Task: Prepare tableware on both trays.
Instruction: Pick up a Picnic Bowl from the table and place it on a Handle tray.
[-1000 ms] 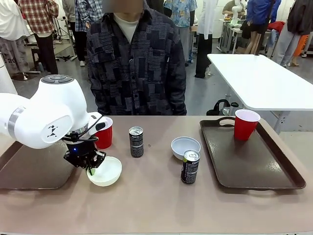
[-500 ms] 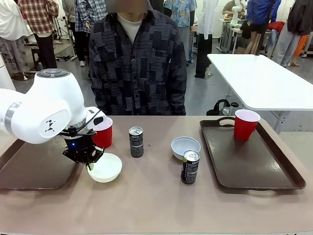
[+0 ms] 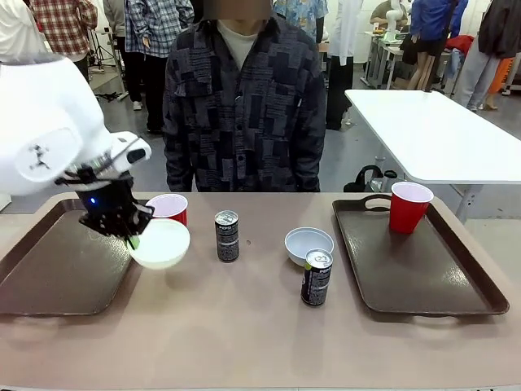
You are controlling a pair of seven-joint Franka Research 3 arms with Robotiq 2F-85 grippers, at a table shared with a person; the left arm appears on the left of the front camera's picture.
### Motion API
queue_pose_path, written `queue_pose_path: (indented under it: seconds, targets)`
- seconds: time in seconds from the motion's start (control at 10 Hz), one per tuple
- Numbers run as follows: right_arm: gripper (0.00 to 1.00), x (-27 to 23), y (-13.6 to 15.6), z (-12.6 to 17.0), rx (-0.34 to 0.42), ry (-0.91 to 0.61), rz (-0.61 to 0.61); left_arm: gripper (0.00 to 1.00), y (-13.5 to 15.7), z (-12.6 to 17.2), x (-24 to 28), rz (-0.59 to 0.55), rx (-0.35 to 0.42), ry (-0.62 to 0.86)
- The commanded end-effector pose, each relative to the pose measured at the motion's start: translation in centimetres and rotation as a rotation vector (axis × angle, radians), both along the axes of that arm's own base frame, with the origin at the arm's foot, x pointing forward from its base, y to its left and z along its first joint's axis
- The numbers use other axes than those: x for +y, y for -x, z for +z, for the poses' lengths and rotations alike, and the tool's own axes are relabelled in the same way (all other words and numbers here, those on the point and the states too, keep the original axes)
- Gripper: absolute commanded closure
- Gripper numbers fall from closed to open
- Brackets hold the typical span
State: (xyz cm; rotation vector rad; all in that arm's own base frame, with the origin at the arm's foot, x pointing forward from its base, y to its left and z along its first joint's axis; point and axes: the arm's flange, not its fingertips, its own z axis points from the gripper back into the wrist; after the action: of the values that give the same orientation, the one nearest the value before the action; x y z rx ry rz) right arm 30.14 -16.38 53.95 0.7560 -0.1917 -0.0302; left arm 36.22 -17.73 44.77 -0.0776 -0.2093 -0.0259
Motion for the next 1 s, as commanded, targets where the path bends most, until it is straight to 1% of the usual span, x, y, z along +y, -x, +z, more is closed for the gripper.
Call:
queue_pose_path:
  seconds: [0.0, 0.2, 0.3, 0.5, 0.6, 0.7, 0.9]
  targets:
    - [0.0, 0.0, -0.1, -0.1, -0.003, -0.002, -0.002, 1.0, -0.1, 1.2, 1.3, -0.013, -0.006, 0.033]
    - [0.0, 0.0, -0.1, -0.1, -0.003, -0.002, -0.002, 1.0, -1.5, 0.5, 3.5, -0.02, 0.004, 0.043]
    - [0.0, 0.0, -0.1, -0.1, -0.003, -0.002, -0.002, 1.0, -1.6, 0.1, 4.8, -0.036, 0.009, 0.054]
    - [0.0, 0.0, -0.1, -0.1, -0.003, -0.002, -0.002, 1.0, -2.2, -0.3, 8.2, -0.017, 0.031, 0.054]
    - [0.0, 0.0, -0.1, -0.1, -0.003, -0.002, -0.002, 1.0, -2.5, -0.5, 10.3, -0.003, 0.029, 0.029]
    - [0.0, 0.0, -0.1, -0.1, -0.003, -0.002, -0.002, 1.0, -3.0, -0.9, 12.2, 0.039, 0.03, 0.019]
    - [0.0, 0.0, -0.1, -0.1, -0.003, -0.002, -0.002, 1.0, -4.3, -1.8, 15.2, 0.108, 0.054, 0.031]
